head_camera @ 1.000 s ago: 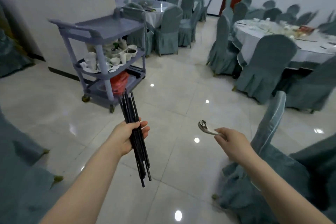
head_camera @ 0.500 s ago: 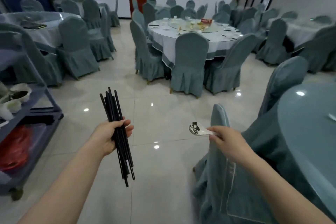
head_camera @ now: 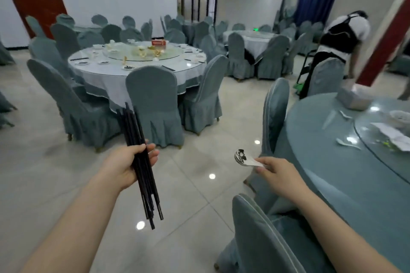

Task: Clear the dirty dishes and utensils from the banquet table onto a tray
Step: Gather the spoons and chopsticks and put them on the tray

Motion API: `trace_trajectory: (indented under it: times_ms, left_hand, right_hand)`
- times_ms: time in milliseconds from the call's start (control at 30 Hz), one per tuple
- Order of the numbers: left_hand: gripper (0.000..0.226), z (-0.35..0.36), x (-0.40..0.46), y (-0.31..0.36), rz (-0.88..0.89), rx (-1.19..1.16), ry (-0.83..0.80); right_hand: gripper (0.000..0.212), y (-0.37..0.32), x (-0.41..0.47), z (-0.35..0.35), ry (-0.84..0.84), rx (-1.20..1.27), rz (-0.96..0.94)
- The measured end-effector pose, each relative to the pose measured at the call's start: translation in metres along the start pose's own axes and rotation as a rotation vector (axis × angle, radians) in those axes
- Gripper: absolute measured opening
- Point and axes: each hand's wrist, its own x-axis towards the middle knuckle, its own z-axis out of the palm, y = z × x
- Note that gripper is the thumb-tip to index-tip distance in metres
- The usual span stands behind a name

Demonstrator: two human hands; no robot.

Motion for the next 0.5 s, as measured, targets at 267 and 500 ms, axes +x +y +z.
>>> trace_trajectory:
  times_ms: [267,500]
  left_hand:
    - [0.02,0.095,0.185,0.037,-0.18,0.16,-0.287]
    - [0.017,0.206,0.295,0.029,-0.299,0.292,-0.472]
  right_hand:
    - [0.02,0.007,0.088,-0.004,0.181,0.019,0.296]
    - [0.021,0.058,0.156,-0.016,0.369,0.086,0.48]
